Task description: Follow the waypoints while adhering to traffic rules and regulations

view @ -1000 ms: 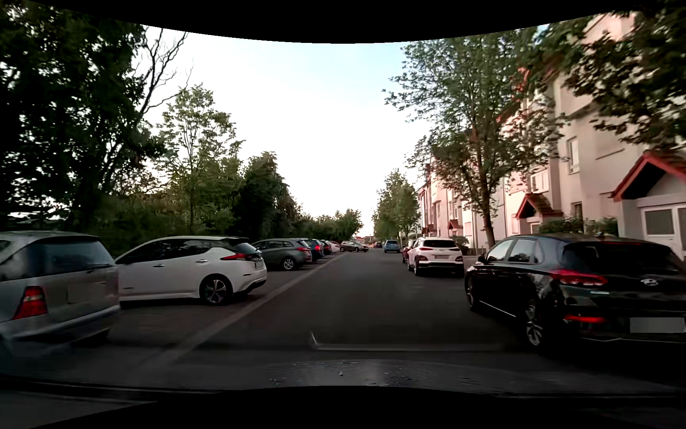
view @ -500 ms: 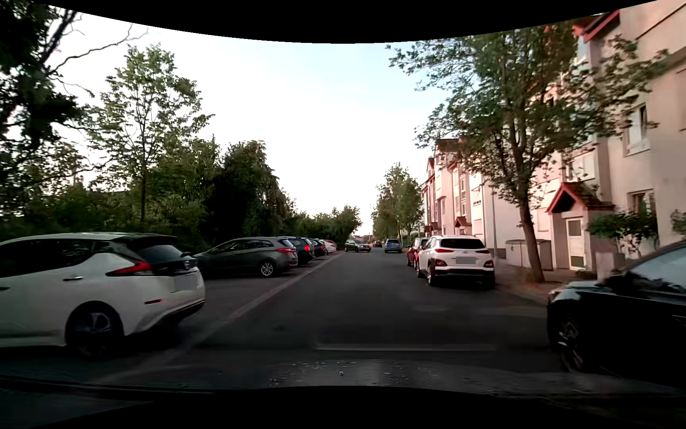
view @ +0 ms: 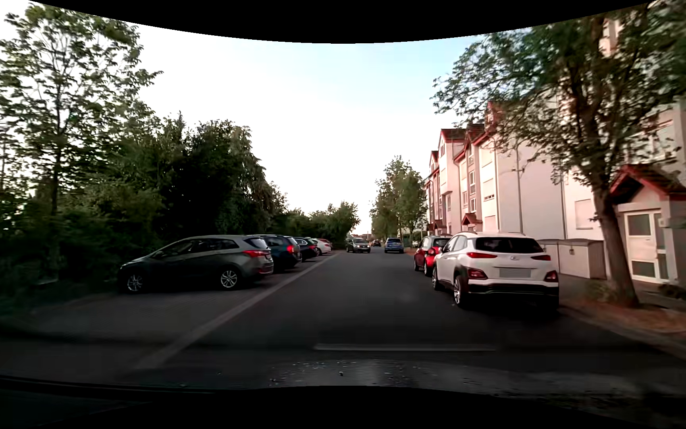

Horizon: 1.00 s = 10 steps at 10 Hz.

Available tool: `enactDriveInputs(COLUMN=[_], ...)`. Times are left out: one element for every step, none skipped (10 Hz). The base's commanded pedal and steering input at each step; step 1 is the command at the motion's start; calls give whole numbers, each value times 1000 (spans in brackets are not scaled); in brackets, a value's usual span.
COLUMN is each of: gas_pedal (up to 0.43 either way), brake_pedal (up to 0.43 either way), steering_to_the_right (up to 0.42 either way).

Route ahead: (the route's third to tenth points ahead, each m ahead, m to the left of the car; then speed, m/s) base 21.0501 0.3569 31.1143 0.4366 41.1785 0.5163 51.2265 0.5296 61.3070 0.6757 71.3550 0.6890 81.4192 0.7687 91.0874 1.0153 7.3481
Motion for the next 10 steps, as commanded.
enactDriveInputs(gas_pedal=[0, 0, 0, 0, 0, 0, 0, 0, 0, 0], brake_pedal=[0, 0, 0, 0, 0, 0, 12, 30, 61, 79], steering_to_the_right=[8, 8, 8, 8, 8, 8, 8, 8, 8, 9])
